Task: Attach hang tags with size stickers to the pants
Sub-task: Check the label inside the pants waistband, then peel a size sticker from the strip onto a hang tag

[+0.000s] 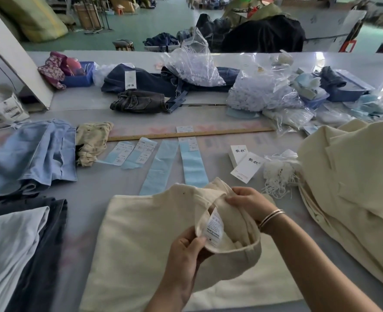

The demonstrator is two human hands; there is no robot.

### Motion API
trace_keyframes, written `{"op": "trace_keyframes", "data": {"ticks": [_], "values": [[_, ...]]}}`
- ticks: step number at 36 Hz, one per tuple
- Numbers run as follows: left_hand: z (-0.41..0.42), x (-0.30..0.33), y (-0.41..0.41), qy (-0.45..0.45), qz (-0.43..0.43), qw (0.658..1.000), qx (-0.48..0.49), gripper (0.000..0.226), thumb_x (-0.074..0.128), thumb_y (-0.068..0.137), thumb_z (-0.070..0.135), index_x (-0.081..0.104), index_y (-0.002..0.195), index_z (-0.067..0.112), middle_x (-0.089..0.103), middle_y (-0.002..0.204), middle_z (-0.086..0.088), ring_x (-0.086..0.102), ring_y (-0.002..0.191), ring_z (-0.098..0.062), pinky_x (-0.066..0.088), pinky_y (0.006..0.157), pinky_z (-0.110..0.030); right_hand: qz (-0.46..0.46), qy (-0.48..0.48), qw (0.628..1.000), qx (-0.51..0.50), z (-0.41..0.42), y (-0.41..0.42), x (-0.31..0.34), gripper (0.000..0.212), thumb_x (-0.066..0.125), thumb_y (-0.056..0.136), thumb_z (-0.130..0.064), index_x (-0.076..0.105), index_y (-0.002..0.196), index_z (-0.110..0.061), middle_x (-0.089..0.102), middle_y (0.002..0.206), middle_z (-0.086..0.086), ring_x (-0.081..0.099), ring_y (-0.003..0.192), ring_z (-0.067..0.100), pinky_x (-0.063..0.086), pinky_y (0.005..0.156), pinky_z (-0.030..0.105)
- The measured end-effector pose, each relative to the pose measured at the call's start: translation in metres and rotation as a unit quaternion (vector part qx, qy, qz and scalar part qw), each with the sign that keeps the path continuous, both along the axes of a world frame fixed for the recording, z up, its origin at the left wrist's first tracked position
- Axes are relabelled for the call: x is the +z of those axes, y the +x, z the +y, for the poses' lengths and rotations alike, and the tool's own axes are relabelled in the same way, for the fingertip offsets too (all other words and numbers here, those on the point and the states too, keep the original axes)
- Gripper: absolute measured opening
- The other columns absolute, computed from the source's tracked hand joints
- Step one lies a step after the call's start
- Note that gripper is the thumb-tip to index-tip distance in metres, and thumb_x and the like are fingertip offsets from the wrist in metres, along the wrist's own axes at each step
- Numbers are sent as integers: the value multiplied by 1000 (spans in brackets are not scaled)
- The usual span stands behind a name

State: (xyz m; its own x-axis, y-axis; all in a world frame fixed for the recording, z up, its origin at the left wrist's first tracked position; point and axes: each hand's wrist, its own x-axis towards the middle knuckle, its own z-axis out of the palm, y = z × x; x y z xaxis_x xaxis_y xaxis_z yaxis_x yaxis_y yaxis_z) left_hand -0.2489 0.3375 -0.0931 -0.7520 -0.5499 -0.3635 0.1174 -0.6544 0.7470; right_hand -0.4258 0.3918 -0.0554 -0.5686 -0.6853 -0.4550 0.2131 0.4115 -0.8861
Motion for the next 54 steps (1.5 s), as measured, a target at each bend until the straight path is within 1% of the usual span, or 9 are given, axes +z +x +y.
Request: {"op": "trace_keyframes", "data": {"ticks": [21, 24, 28, 34, 37, 40, 43, 50, 54], "values": [[-8, -14, 1, -35, 48, 997, -44, 29, 59, 75, 10, 75, 99, 9, 73, 95, -17, 70, 82, -20, 56, 68, -28, -135, -54, 989, 12, -5, -19, -17, 17, 54, 88, 2, 67, 97, 4, 70, 82, 17, 69, 69, 26, 59, 66, 32], [-18, -24, -4, -14, 21, 999, -28, 24, 67, 80, 14, 72, 102, 5, 72, 99, -19, 71, 84, -22, 58, 71, -29, -117, -62, 990, -36, 7, -32, -30, 18, 52, 89, 2, 65, 102, 1, 71, 79, 14, 68, 65, 22, 58, 61, 28], [-45, -55, -9, -105, -92, 989, -37, 24, 44, 98, 11, 66, 107, 12, 73, 106, -4, 68, 97, -13, 51, 83, -23, -90, -10, 991, -100, 38, -57, -60, 20, 48, 92, 1, 60, 108, -1, 67, 83, 14, 66, 62, 20, 55, 60, 28], [-71, -111, -18, -320, -237, 908, -132, 30, 53, 93, 0, 64, 96, 28, 66, 105, -3, 60, 93, -12, 41, 77, -9, -164, 117, 956, -215, 93, -75, -126, 23, 52, 92, -15, 69, 83, -2, 68, 69, 15, 64, 59, 28, 50, 53, 28], [-77, -128, -33, -462, -294, 812, -202, 29, 58, 90, 9, 63, 115, 24, 56, 122, 2, 53, 118, -18, 34, 93, -10, -119, 197, 944, -235, 103, -88, -146, 29, 61, 88, -24, 62, 65, -6, 52, 52, 8, 44, 43, 22, 35, 48, 24], [-78, -131, -51, -567, -376, 686, -259, 49, 57, 85, 32, 49, 133, 40, 29, 150, 7, 33, 133, -20, 30, 106, -24, 94, 271, 939, -190, 84, -108, -139, 14, 59, 88, -11, 68, 90, -1, 66, 71, 16, 60, 59, 26, 45, 60, 31], [-77, -127, -66, -594, -423, 625, -280, 58, 60, 76, 52, 43, 131, 48, 25, 145, 7, 27, 130, -23, 36, 102, -37, 330, 283, 896, -89, 49, -121, -119, 22, 59, 85, -6, 70, 104, -7, 66, 107, 16, 61, 98, 30, 43, 83, 31], [-101, -130, -79, -586, -432, 605, -322, 66, 74, 64, 59, 43, 119, 39, 28, 132, 4, 29, 124, -25, 42, 96, -38, 484, 292, 817, 112, -28, -146, -114, 41, 58, 88, -17, 56, 128, -10, 49, 138, 11, 50, 120, 31, 42, 98, 37], [-107, -134, -81, -588, -430, 597, -336, 66, 74, 62, 59, 42, 116, 38, 28, 129, 3, 30, 122, -24, 43, 95, -37, 485, 353, 790, 126, -49, -158, -124, 41, 54, 88, -29, 49, 123, -8, 48, 130, 13, 49, 118, 32, 41, 94, 36]]}}
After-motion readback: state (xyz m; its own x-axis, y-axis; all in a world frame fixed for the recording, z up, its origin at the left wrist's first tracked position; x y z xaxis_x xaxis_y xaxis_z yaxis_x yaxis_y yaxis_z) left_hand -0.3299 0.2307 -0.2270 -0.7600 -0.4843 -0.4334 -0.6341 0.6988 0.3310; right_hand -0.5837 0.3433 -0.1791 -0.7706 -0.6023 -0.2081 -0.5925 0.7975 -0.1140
